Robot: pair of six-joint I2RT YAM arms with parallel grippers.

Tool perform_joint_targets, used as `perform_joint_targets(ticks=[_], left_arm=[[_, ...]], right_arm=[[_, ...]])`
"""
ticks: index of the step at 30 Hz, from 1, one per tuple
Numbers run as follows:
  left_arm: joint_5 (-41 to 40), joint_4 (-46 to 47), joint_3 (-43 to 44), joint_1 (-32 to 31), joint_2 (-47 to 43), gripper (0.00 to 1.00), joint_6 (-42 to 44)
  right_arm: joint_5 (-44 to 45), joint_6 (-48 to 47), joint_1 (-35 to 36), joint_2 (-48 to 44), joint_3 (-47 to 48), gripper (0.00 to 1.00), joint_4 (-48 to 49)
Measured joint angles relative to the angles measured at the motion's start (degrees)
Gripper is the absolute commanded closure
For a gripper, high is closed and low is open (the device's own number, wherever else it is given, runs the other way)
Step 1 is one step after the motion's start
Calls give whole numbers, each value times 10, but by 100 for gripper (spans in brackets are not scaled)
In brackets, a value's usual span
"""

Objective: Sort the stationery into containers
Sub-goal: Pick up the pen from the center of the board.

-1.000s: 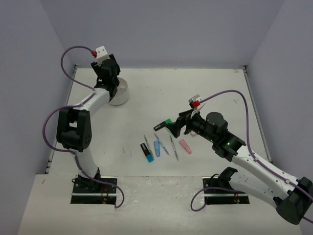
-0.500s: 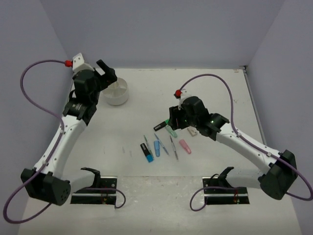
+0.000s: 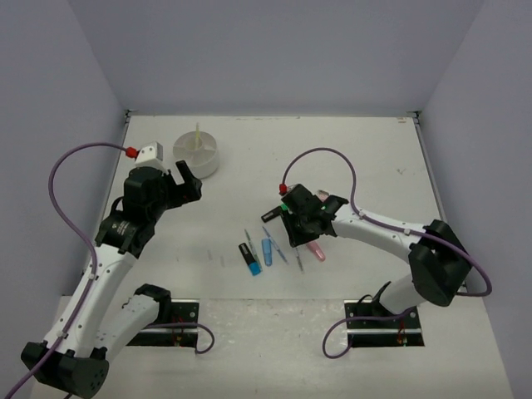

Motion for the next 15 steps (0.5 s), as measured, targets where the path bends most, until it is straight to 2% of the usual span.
perform_joint_targets(ticks=[11, 15], left_arm=[[-10, -23, -27, 0, -2, 0, 35], [-12, -30, -30, 0, 7, 0, 35]], right_arm=[[0, 26, 14, 86, -5, 74, 7], [2, 31, 14, 106, -3, 88, 11]])
